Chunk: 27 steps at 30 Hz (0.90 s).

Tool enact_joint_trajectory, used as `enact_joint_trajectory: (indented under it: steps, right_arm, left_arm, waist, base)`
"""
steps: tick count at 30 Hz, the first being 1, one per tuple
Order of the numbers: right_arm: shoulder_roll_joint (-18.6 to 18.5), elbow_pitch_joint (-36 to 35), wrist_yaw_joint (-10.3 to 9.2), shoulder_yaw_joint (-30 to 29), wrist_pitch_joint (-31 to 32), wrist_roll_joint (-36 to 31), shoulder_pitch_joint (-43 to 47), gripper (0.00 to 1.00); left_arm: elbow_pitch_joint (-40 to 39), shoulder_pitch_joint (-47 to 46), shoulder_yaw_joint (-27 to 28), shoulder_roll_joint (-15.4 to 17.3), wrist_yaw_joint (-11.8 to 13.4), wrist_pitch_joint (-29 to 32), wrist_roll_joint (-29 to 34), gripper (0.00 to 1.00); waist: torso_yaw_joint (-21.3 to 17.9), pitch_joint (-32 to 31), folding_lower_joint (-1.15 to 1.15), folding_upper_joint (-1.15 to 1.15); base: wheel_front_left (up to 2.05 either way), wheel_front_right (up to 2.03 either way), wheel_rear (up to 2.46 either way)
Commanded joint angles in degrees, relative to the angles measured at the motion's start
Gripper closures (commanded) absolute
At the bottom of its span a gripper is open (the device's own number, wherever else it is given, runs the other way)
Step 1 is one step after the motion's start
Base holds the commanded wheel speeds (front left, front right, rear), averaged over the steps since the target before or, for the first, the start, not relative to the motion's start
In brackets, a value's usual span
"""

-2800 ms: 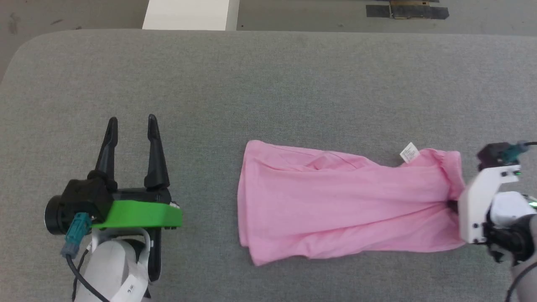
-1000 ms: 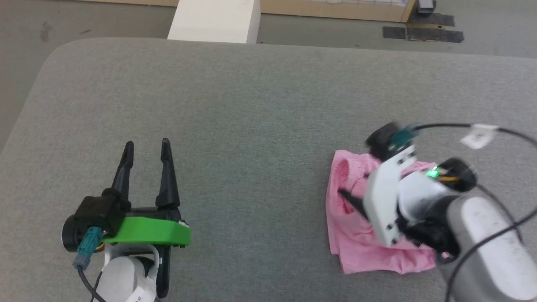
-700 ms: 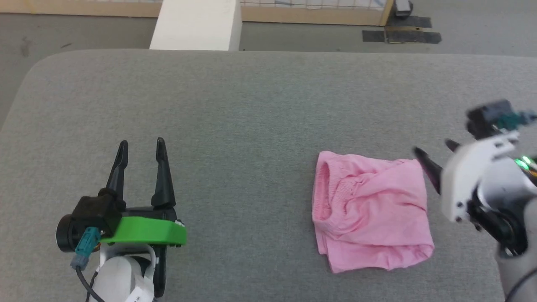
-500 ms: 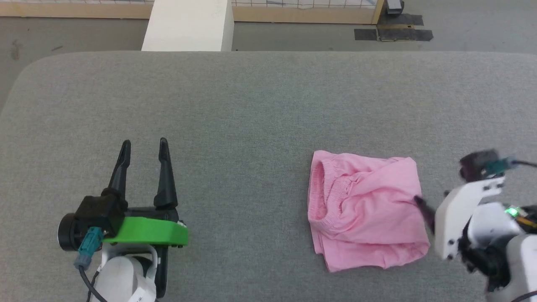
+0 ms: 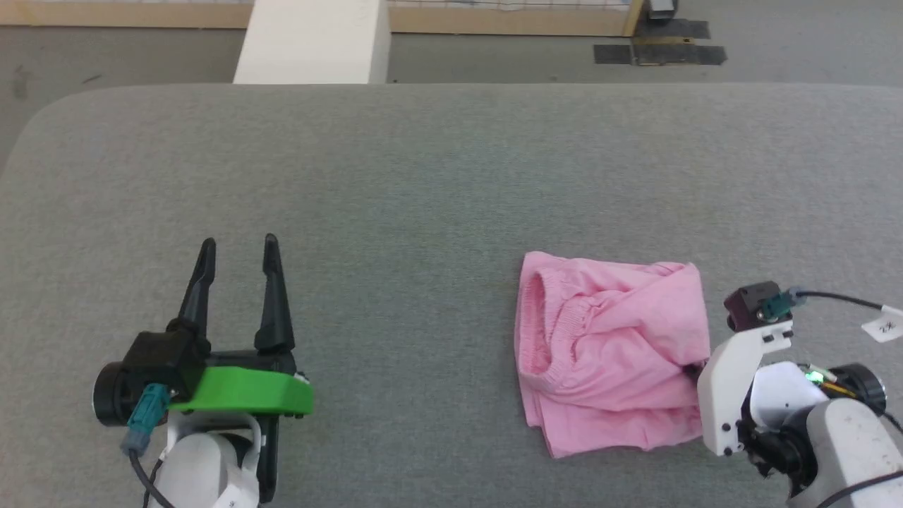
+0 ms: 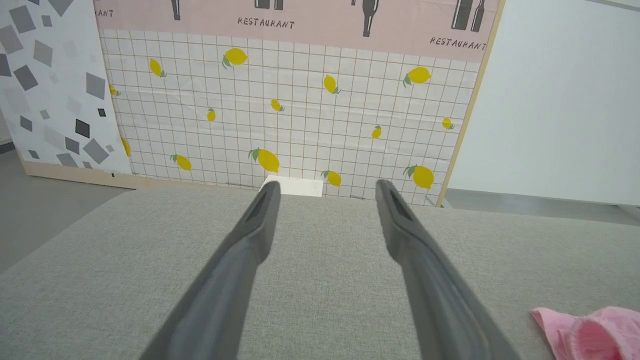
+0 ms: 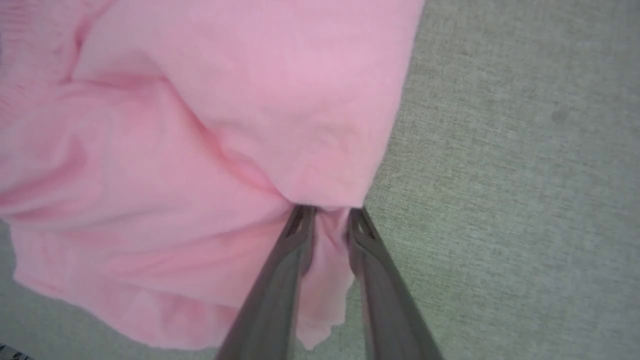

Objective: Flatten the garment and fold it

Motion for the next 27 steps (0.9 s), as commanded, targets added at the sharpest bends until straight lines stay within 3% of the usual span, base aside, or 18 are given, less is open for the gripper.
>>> enact_joint_trajectory:
  steps: [1,10,15,20,27]
  right_arm:
    - [-1.3,0.3,-0.1,0.7,-0.3,0.5,-1.1,1.0]
    - [-12.2,-0.2,-0.1,10.2,0.0,5.5,-7.4,1.0]
    - [-18.9,3.2,-0.1,14.4,-1.6,8.2,-13.4,1.0]
    - [-23.4,7.9,-0.1,15.7,-5.4,10.0,-19.3,1.0]
    - [-28.3,18.4,-0.1,13.1,-12.6,9.1,-26.0,1.0]
  left_arm:
    - [-0.4,0.7,0.5,-0.1,-0.1,-0.2,0.4,0.0]
    - [-4.0,1.7,2.7,0.4,0.4,-0.2,1.8,0.0]
    - [-5.9,-0.5,2.9,1.1,0.3,-0.2,2.5,0.0]
    - [-7.2,-2.8,2.3,2.6,0.2,0.4,3.9,0.0]
    - [-11.5,-5.7,2.2,5.2,0.5,4.0,5.8,0.0]
  waist:
    - [-1.9,0.0,0.0,0.0]
    - [-14.7,3.3,0.0,0.0]
    - [-20.5,7.0,0.0,0.0]
    - [-22.8,11.7,0.0,0.0]
    - [-21.7,18.9,0.0,0.0]
  base:
    - [0.0,0.0,0.0]
    - [0.0,0.0,0.0]
    - [0.0,0.0,0.0]
    - [0.0,0.0,0.0]
    - [0.0,0.0,0.0]
